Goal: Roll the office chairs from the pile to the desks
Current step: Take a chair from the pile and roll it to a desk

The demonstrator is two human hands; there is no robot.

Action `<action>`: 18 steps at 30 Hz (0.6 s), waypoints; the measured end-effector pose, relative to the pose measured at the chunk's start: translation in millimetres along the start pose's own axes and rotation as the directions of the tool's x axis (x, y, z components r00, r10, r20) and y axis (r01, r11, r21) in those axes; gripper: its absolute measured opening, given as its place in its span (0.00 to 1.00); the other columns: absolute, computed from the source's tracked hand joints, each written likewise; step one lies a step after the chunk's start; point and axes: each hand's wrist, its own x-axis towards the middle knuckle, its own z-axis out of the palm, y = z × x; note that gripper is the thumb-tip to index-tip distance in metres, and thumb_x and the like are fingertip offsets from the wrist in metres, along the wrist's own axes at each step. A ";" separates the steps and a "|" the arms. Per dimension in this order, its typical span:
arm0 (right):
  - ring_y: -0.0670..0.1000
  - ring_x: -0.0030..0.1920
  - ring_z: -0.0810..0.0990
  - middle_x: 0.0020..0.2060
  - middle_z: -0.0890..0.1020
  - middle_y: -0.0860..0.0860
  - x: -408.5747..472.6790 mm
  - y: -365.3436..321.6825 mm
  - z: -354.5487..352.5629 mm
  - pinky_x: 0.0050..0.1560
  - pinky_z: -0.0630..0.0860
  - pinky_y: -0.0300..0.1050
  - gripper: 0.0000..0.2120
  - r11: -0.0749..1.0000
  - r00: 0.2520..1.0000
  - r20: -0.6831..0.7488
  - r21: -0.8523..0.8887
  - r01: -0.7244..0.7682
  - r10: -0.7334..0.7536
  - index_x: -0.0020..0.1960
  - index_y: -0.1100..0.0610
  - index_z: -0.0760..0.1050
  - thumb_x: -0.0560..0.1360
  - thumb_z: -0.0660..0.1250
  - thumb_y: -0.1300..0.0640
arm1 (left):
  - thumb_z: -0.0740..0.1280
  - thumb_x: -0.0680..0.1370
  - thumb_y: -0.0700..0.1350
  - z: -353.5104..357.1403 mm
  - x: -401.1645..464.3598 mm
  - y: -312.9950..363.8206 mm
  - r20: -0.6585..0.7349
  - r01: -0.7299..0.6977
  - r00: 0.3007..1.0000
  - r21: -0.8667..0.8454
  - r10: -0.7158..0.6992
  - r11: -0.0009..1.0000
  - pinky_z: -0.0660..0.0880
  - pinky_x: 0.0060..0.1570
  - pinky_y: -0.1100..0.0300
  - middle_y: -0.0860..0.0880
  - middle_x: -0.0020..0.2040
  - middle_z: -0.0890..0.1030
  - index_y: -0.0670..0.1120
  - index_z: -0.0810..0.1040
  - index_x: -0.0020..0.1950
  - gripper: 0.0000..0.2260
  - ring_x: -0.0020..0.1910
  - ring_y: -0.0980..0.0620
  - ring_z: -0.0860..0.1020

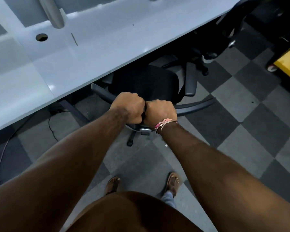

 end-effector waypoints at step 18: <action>0.56 0.40 0.82 0.41 0.83 0.50 -24.8 164.6 6.4 0.35 0.66 0.47 0.10 0.875 0.875 0.000 -0.023 0.484 -0.484 0.45 0.52 0.78 0.75 0.61 0.48 | 0.63 0.77 0.56 -28.2 43.0 159.2 0.050 0.345 0.938 -0.061 -0.342 0.937 0.72 0.35 0.56 0.54 0.30 0.69 0.53 0.69 0.36 0.12 0.32 0.50 0.72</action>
